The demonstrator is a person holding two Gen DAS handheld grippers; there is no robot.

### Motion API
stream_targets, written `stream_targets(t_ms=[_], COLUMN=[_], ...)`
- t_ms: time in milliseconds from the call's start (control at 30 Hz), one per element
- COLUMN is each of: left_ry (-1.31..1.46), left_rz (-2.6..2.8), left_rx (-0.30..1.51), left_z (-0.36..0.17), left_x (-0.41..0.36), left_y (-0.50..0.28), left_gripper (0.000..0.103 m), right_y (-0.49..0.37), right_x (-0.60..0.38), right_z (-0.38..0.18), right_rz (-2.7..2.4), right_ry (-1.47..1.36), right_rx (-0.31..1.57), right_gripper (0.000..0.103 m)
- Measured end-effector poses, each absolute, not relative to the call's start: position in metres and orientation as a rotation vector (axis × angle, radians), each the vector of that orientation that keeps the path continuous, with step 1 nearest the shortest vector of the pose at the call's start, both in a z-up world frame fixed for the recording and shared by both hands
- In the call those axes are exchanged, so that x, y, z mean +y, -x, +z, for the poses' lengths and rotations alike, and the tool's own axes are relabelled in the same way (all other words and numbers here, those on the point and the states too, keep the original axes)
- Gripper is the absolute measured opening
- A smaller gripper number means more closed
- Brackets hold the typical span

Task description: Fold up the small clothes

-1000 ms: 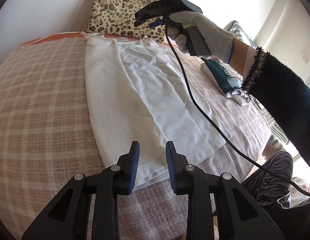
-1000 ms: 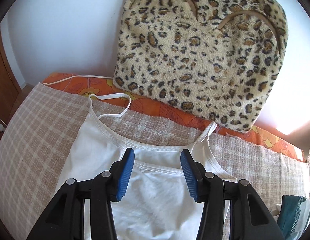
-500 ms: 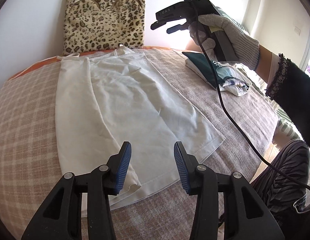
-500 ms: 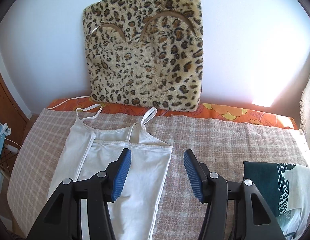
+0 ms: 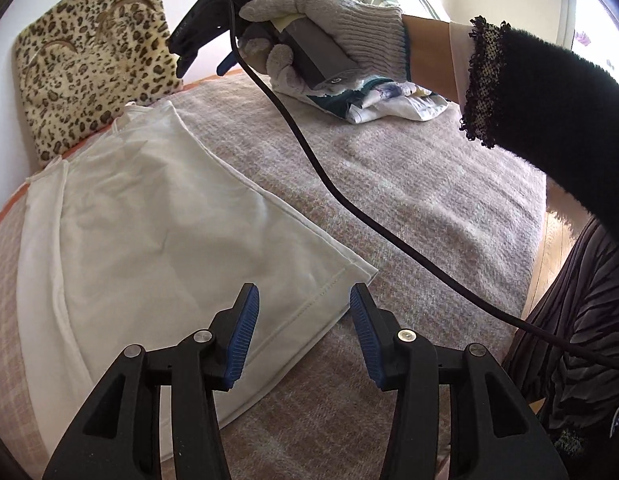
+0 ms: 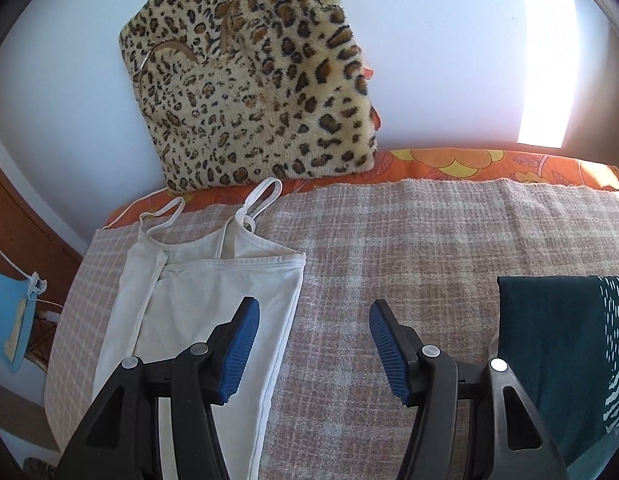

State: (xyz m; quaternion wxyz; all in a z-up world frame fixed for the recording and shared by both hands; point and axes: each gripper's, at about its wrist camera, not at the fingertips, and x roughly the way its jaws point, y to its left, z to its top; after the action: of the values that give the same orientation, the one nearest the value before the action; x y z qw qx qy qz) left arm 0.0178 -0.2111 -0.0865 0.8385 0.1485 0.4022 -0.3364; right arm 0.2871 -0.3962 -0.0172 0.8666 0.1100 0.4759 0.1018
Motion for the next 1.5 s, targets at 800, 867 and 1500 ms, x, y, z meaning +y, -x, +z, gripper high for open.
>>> stream_targets(t_ms=[800,867,1500], left_ry=[-0.296,-0.291,-0.204], left_rz=[-0.665,-0.666,-0.648], left_rx=[0.828,0.821,0.810], left_z=[-0.088,-0.087,-0.080], left_x=[-0.230,-0.229,-0.219], left_y=[-0.032,-0.031,-0.034], left_gripper=[0.009,0.009,0.006], right_y=[-0.328,-0.329,-0.341], right_x=[-0.377,-0.375,-0.360], right_z=[-0.062,-0.062,-0.062], right_rz=[0.210,0.207,0.288], right_ry=[-0.204,-0.190,-0.268], right_rx=[1.058,1.054,1.061], right_gripper=[0.064,0.064,0.021])
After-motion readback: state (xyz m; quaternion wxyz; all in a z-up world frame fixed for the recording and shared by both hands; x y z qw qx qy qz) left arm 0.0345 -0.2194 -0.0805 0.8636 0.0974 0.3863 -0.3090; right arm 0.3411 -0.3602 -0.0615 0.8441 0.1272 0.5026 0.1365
